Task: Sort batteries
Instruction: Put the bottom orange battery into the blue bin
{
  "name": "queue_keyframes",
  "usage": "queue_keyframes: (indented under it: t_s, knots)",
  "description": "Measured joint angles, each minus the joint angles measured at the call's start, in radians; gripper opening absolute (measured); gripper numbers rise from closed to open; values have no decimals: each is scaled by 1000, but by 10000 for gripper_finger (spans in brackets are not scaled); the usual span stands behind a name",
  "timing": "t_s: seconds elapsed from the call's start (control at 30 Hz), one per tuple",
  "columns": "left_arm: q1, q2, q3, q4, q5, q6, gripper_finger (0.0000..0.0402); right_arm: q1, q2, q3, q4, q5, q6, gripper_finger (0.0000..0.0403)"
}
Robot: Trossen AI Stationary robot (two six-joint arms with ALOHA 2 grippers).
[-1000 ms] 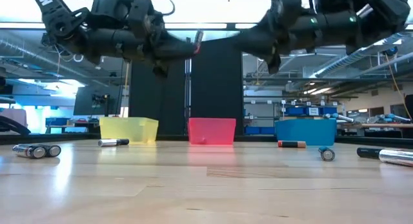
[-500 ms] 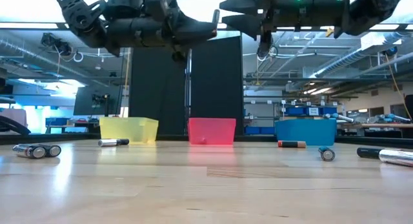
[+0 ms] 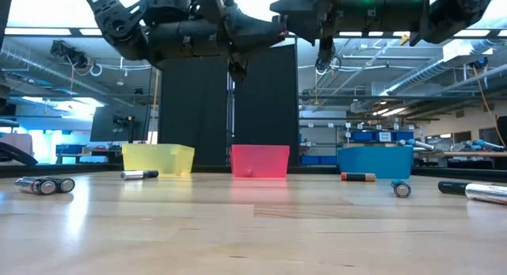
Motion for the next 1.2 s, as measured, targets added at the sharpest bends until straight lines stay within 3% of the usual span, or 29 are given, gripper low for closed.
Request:
queue_keyframes:
  t_s: [0.13, 0.37, 0.53, 0.63, 0.87, 1.03, 1.2]
  knots:
    - [0, 0, -1, 6, -2, 9, 40, 1, 0, 0, 0, -2, -13, 66]
    - [1, 0, -1, 1, -4, 15, 40, 1, 0, 0, 5, 10, -53, 64]
    - [1, 0, -1, -16, -21, 67, 98, 1, -16, 0, -17, 14, -68, 64]
    - [1, 0, -2, -69, -84, 162, 131, -6, -78, 0, -80, 44, -99, 64]
    - [2, 0, -3, -202, -303, 366, 155, -97, -314, 0, -463, 183, -94, 64]
    - [1, -1, -11, -204, -309, 380, 156, -264, -445, 5, -809, 248, 32, 64]
    - [18, -2, -37, -188, -287, 386, 157, -480, -434, 68, -1127, 213, 138, 64]
